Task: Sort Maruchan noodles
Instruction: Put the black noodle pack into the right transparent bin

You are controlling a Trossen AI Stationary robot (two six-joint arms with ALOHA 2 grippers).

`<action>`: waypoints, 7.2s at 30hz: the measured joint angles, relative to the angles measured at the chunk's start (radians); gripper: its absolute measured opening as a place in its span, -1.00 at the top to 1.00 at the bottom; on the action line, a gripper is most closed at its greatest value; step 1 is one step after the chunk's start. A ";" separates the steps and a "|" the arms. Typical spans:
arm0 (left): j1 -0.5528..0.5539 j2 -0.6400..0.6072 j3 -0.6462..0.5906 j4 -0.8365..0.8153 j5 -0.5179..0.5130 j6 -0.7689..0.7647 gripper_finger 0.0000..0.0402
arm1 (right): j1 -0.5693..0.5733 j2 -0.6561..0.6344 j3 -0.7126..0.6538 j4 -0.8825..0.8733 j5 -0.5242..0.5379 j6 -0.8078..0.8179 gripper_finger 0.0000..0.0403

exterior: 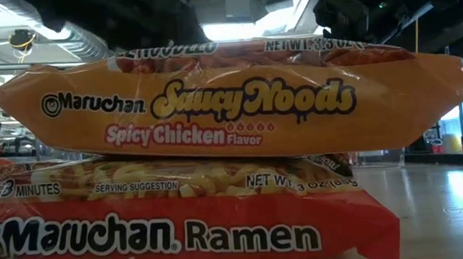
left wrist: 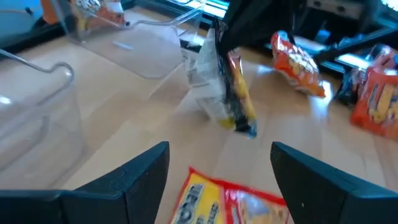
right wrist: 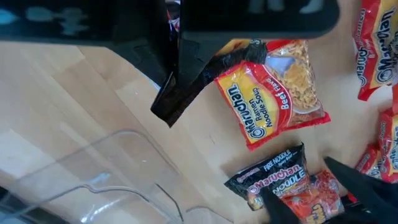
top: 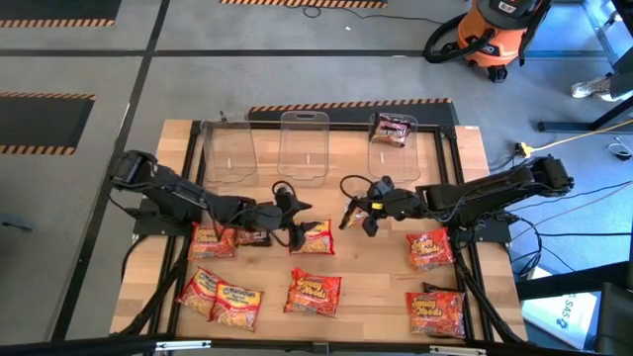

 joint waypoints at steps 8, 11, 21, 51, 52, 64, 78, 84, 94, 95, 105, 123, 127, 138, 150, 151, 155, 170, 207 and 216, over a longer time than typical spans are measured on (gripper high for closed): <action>0.066 0.171 0.041 0.154 0.083 -0.035 -0.36 | 0.000 0.012 0.000 0.017 0.004 -0.038 1.00; 0.079 0.245 0.112 0.154 0.097 -0.036 -0.36 | 0.000 0.012 0.000 0.019 0.005 -0.044 1.00; 0.129 0.398 0.305 0.124 0.155 -0.063 -0.37 | 0.000 0.012 0.000 0.044 0.005 -0.067 1.00; 0.182 0.496 0.360 0.132 0.308 0.196 0.56 | -0.001 0.089 0.002 0.184 -0.044 -0.163 1.00; 0.178 0.496 0.360 0.131 0.309 0.210 0.62 | -0.005 0.089 0.010 0.169 -0.042 -0.171 0.98; 0.131 0.495 0.359 0.126 0.307 0.314 0.96 | -0.014 0.063 0.303 -0.473 -0.168 -0.248 0.00; 0.114 0.495 0.359 0.127 0.280 0.340 0.97 | -0.014 0.222 0.286 -0.491 -0.293 -0.221 -0.56; 0.114 0.495 0.358 0.127 0.277 0.340 0.95 | -0.014 0.308 0.286 -0.483 -0.356 -0.213 -0.47; 0.114 0.495 0.358 0.128 0.276 0.340 0.96 | -0.014 0.360 0.286 -0.486 -0.359 -0.218 -0.20; 0.114 0.495 0.358 0.129 0.276 0.340 0.95 | -0.014 0.360 0.286 -0.486 -0.359 -0.219 -0.16; 0.101 0.494 0.358 0.133 0.272 0.340 0.72 | -0.013 0.359 0.286 -0.486 -0.389 -0.226 0.45; 0.016 0.284 0.361 -0.191 0.291 0.339 0.44 | -0.027 0.082 0.290 -0.649 -0.302 -0.276 0.51; 0.000 0.255 0.361 -0.256 0.283 0.340 0.44 | -0.073 -0.014 0.321 -0.729 -0.248 -0.282 0.50; -0.047 0.253 0.358 -0.284 0.291 0.339 0.44 | -0.387 -0.131 0.445 -0.868 -0.141 -0.555 0.50; -0.065 0.254 0.358 -0.285 0.284 0.332 0.44 | -0.826 -0.034 0.402 -0.816 -0.278 -0.836 0.50; -0.065 0.254 0.358 -0.285 0.284 0.331 0.44 | -0.850 -0.020 0.399 -0.807 -0.305 -0.848 0.50; -0.065 0.254 0.358 -0.284 0.283 0.330 0.44 | -0.920 0.044 0.397 -0.795 -0.366 -0.888 0.50; -0.064 0.255 0.358 -0.283 0.283 0.332 0.44 | -0.971 0.183 0.396 -0.722 -0.405 -1.004 0.50; -0.064 0.255 0.359 -0.280 0.322 0.332 0.44 | -0.982 0.404 0.396 -0.596 -0.225 -1.023 -0.15; -0.064 0.255 0.359 -0.280 0.337 0.333 0.44 | -0.982 0.354 0.396 -0.601 -0.193 -1.022 -0.20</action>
